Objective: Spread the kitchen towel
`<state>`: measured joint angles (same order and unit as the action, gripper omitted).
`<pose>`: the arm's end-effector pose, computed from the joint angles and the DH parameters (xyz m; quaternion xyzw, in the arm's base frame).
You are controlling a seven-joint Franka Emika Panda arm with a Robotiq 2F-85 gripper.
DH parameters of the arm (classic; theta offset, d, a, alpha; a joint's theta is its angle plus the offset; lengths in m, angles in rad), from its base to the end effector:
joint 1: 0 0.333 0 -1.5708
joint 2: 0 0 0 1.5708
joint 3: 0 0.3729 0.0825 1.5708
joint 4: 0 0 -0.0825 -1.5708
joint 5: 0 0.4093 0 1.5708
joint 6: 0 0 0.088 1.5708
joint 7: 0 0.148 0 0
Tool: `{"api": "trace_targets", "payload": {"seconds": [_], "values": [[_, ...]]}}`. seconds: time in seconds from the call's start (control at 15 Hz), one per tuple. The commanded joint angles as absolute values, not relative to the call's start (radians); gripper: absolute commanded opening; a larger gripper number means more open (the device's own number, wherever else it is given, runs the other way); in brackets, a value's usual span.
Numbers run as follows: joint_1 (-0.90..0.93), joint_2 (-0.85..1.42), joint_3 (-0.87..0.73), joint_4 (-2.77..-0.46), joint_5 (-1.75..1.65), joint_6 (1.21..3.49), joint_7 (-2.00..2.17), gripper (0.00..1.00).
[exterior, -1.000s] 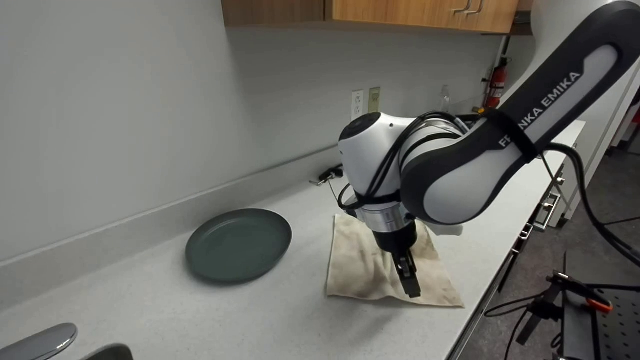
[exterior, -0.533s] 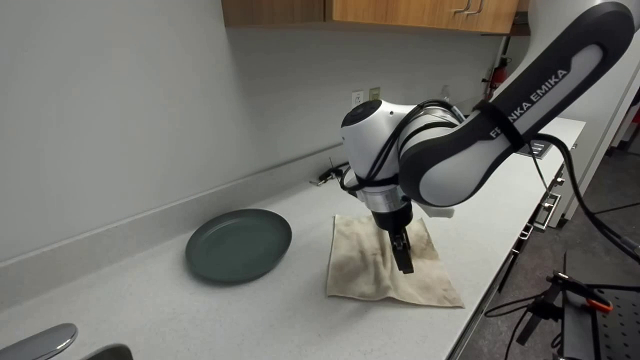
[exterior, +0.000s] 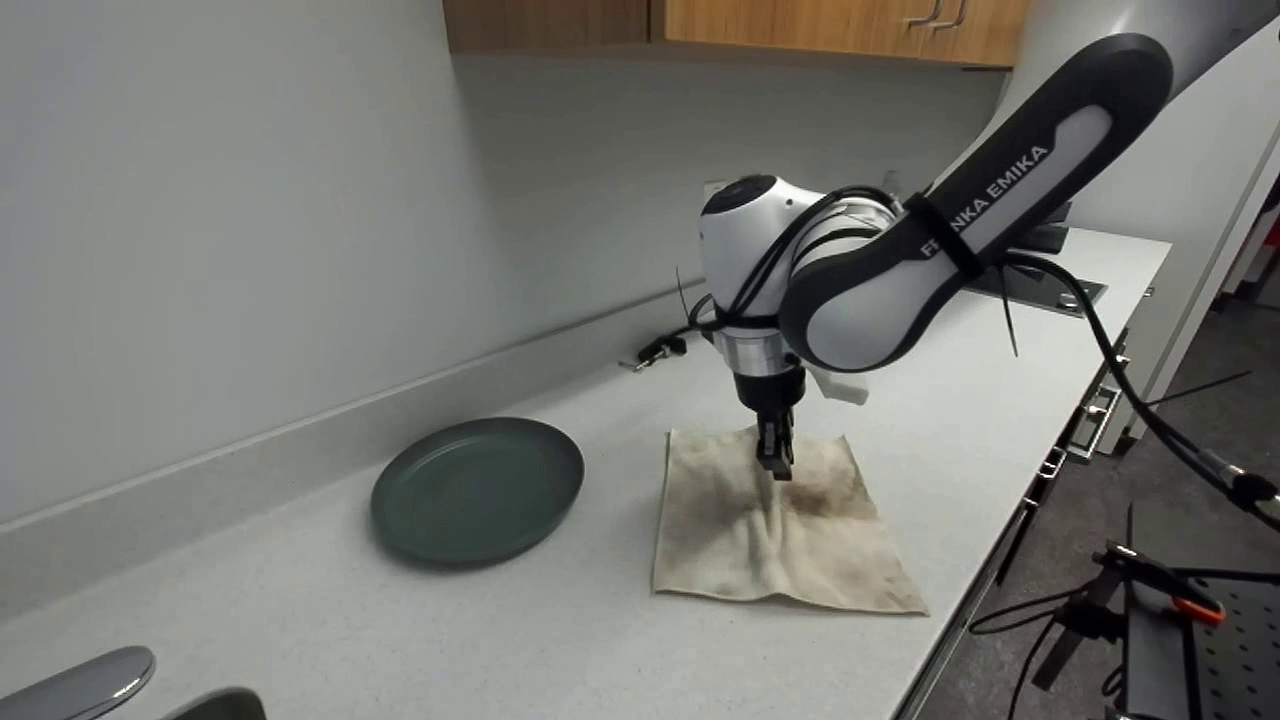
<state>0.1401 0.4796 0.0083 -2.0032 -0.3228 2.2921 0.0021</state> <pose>0.6172 0.0752 0.1922 0.9716 0.1884 -0.0854 0.1148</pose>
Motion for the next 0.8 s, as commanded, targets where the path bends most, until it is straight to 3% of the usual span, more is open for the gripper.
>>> {"api": "trace_targets", "payload": {"seconds": [0.0,0.73], "values": [[0.102,0.523,-0.015,-1.953,-0.299,2.331,0.024,0.0],[0.021,0.536,-0.084,-1.963,-0.263,2.312,0.048,0.0]]}}
